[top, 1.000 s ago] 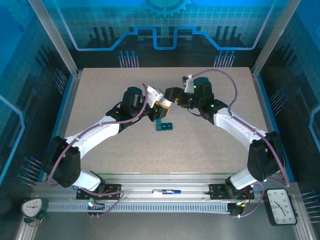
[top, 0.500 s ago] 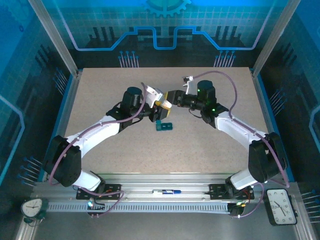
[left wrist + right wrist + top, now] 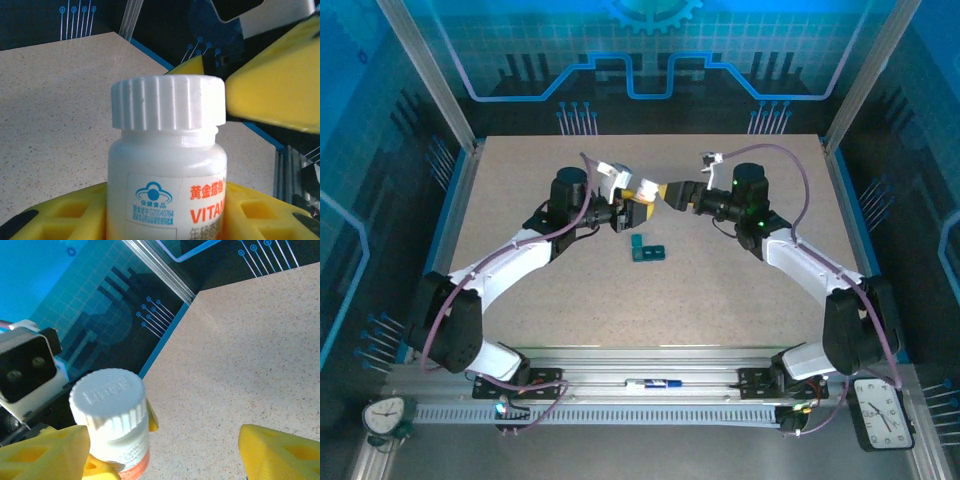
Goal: Sort the pills into containers
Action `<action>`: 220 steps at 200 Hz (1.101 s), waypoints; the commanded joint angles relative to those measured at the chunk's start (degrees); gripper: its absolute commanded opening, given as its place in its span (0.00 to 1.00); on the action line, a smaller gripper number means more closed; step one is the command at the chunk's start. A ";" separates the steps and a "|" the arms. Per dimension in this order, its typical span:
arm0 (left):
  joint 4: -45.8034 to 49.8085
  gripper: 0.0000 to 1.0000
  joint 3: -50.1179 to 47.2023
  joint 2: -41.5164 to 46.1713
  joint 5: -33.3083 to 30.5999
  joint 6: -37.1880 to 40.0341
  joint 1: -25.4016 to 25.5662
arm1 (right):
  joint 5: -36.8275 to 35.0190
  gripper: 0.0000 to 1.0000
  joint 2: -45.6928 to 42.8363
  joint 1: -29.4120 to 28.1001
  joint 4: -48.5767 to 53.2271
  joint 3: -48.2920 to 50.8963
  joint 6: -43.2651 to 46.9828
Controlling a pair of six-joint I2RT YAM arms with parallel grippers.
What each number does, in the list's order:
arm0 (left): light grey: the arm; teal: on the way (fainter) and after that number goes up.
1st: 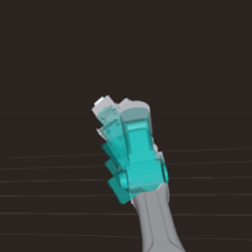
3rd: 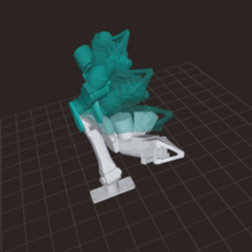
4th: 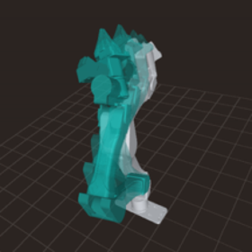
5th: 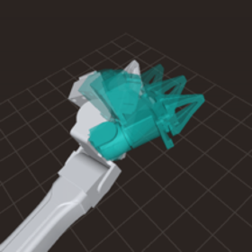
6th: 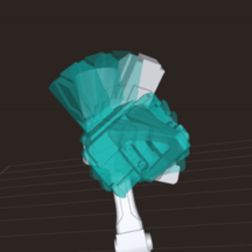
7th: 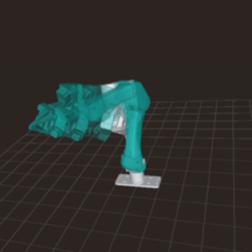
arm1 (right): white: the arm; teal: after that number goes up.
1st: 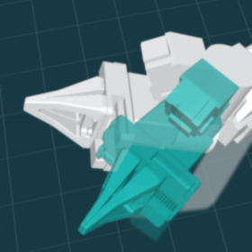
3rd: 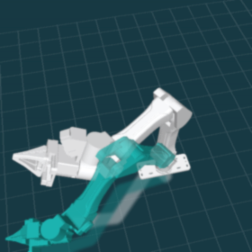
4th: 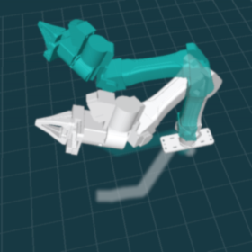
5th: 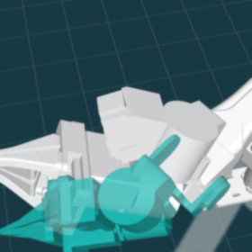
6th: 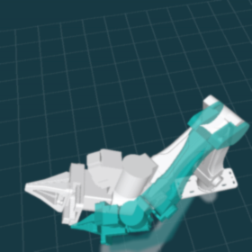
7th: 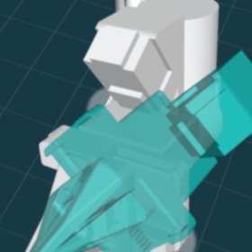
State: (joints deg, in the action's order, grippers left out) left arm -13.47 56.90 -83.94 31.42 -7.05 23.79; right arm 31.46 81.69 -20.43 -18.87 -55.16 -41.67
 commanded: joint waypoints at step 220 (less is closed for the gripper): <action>6.00 0.13 3.10 0.85 -8.62 10.89 5.25 | -4.88 0.40 4.29 -4.95 9.57 -7.75 -4.28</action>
State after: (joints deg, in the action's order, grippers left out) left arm -5.39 58.43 -83.96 22.26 3.38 28.77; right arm 24.95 85.54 -25.93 -7.66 -63.11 -47.88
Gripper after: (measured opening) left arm 0.454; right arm 0.421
